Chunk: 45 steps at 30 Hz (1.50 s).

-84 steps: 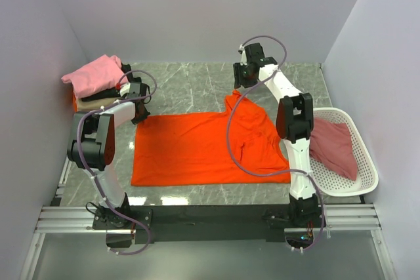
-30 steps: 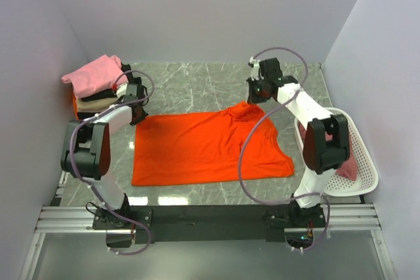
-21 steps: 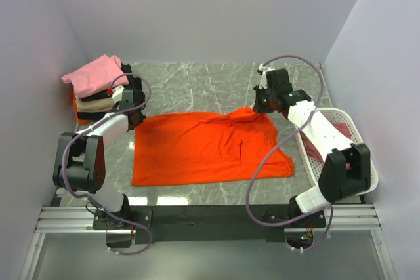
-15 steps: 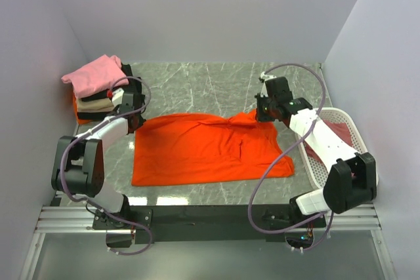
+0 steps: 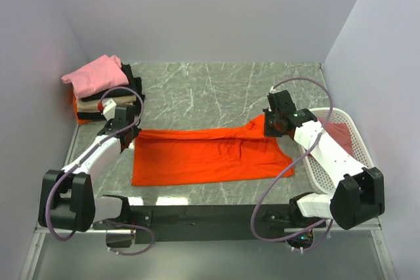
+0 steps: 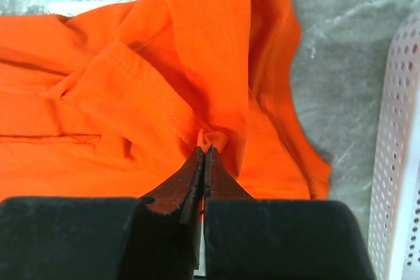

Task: Fold and stack the t-shirts
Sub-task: Fold the tshirt

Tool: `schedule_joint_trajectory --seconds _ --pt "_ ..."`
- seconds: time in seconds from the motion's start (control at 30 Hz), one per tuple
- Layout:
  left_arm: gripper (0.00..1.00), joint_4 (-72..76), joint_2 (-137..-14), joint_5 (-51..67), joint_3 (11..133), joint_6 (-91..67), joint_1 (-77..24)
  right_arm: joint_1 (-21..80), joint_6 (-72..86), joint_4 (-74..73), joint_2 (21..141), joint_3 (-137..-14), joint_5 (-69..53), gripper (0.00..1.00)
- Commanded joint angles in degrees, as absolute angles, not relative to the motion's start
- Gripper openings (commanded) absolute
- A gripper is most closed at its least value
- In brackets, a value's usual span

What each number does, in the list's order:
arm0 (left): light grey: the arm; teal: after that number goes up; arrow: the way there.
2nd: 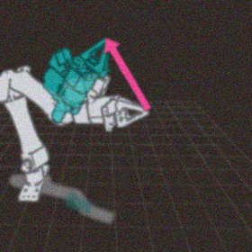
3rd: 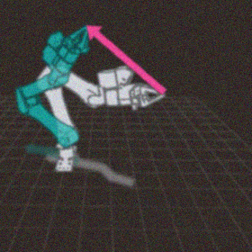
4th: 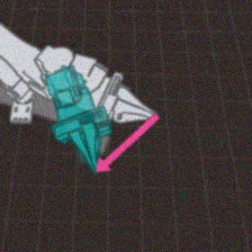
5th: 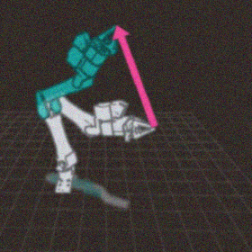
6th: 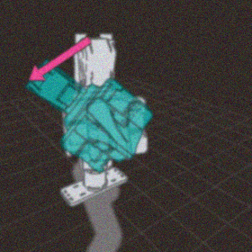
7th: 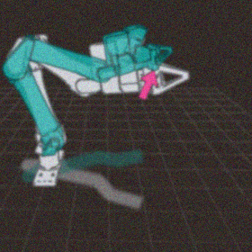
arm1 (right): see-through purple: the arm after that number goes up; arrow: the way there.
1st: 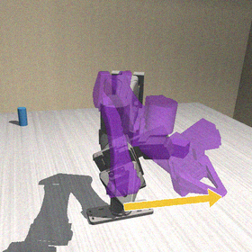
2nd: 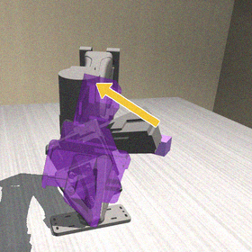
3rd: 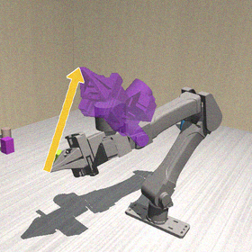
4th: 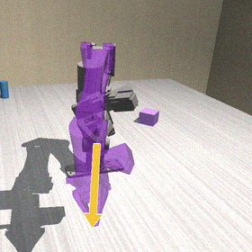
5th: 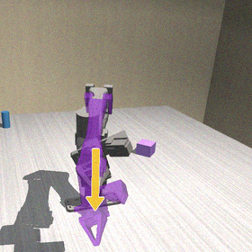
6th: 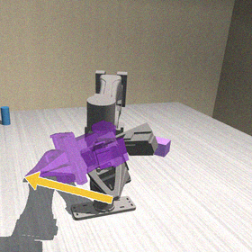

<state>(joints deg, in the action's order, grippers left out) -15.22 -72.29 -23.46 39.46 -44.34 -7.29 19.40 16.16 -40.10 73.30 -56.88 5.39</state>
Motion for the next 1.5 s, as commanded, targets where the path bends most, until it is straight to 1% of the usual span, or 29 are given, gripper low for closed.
schedule_joint_trajectory --seconds 0.0,0.23,0.5,0.53,0.57,0.6,0.67,0.7,0.77,0.8,0.83,0.9,0.97,1.03,1.13,1.3,1.47 --pt "0.01 -16.08 -69.79 -24.43 37.18 -46.22 -7.73 20.04 17.93 -42.27 69.97 -55.9 8.61 0.0" --pt "0.01 -18.81 -67.33 -24.34 36.39 -46.67 -8.96 20.48 18.46 -44.38 67.06 -54.05 9.14 0.0" --pt "0.01 -22.14 -64.69 -23.12 34.28 -48.86 -9.58 20.92 19.07 -45.96 68.2 -54.67 10.01 0.0" --pt "0.02 -22.67 -64.6 -22.94 34.19 -49.04 -9.67 21.27 19.16 -46.49 68.29 -55.19 10.19 0.0" --pt "0.07 -23.63 -64.34 -22.77 34.19 -49.57 -9.67 21.36 19.6 -47.19 69.07 -55.63 11.24 0.0" --pt "0.22 -24.34 -63.38 -22.15 34.1 -49.74 -9.67 21.53 20.03 -49.02 69.34 -56.16 12.12 0.06" --pt "0.38 -26.45 -61.71 -21.54 33.84 -50.36 -9.76 22.84 21.44 -51.14 70.13 -57.21 16.23 0.21" --pt "0.53 -27.06 -59.52 -20.75 33.49 -51.06 -9.84 23.37 21.88 -52.98 70.22 -57.65 17.3 0.33" --pt "0.63 -28.91 -57.49 -20.22 33.57 -51.68 -9.84 24.78 23.02 -54.22 69.96 -58.44 18.98 0.38" --pt "0.69 -29.7 -55.83 -19.95 34.18 -51.77 -10.02 25.13 23.2 -55.01 69.61 -58.8 18.9 0.43" --pt "0.71 -30.4 -55.2 -19.95 34.54 -51.77 -10.19 25.31 23.46 -55.19 69.26 -59.49 18.98 0.46" --pt "0.74 -29.89 -54.32 -19.34 35.85 -50.9 -10.55 25.75 23.47 -53.8 68.73 -60.11 18.03 0.5" --pt "0.74 -28.23 -55.02 -19.16 36.91 -50.36 -11.07 25.75 22.07 -51.08 68.99 -60.29 15.66 0.5" --pt "0.74 -26.64 -57.82 -18.9 38.58 -49.22 -12.39 25.84 21.01 -46.34 69.96 -60.03 9.88 0.5" --pt "0.74 -24.44 -63.35 -18.81 41.13 -48.43 -14.5 25.75 20.13 -39.74 73.38 -59.5 4.6 0.5" --pt "0.74 -20.14 -70.91 -17.67 44.55 -47.11 -16.61 25.75 19.42 -32.54 82.08 -60.47 0.18 0.48" --pt "0.75 -18.72 -75.93 -16.35 47.46 -45.53 -16.79 25.84 19.33 -29.62 90.94 -62.57 -2.46 0.47"
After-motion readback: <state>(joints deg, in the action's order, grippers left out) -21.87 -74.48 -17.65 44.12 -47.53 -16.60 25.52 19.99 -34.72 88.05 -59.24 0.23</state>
